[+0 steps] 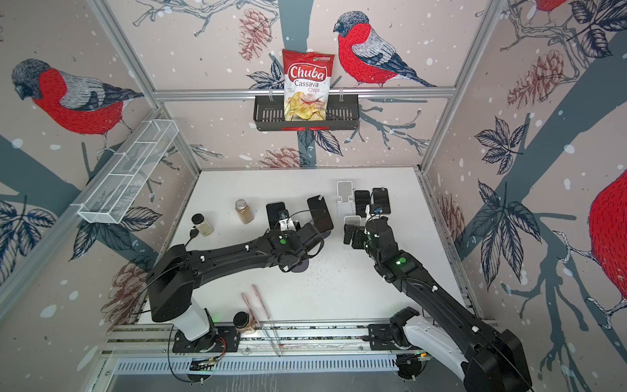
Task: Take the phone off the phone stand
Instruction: 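Close the left gripper on the top edge of the purple-edged phone, then lift the purple-edged phone off its stand and pull it toward the robot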
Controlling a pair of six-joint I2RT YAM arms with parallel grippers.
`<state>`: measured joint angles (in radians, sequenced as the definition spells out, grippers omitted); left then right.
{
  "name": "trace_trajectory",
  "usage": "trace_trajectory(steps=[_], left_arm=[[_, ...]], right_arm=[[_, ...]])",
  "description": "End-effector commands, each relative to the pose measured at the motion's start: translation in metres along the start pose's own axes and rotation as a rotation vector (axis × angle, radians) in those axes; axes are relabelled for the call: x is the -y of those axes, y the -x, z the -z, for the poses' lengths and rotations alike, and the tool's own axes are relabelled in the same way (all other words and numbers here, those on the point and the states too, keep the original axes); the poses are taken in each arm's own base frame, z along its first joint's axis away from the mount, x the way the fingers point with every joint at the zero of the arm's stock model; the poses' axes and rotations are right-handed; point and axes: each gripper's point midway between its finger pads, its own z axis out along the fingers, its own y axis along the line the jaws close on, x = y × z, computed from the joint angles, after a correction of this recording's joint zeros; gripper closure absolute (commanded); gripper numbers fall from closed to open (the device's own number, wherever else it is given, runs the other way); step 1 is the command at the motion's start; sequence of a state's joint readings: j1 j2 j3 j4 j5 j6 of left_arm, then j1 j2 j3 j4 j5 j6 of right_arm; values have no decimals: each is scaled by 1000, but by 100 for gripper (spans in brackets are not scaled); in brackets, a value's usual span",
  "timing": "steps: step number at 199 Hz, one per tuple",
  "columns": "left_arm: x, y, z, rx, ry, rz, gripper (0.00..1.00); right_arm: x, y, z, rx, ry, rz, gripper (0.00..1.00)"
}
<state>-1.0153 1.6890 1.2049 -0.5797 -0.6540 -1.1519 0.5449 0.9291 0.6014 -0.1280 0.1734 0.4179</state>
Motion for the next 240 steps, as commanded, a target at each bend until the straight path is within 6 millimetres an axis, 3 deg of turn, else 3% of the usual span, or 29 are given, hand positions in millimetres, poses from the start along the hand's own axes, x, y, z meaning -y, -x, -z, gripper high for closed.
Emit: trace_trajectory(steps=[1, 57, 167, 240], left_arm=[[4, 2, -1, 9, -11, -7, 37], [2, 4, 2, 14, -14, -7, 48], [5, 20, 22, 28, -62, -21, 49], [38, 25, 45, 32, -147, -100, 50]], right_arm=[[-3, 3, -1, 13, 17, 3, 1], [-4, 1, -3, 3, 21, 3, 1], [-5, 0, -6, -11, 15, 6, 1], [-4, 12, -1, 4, -6, -16, 1]])
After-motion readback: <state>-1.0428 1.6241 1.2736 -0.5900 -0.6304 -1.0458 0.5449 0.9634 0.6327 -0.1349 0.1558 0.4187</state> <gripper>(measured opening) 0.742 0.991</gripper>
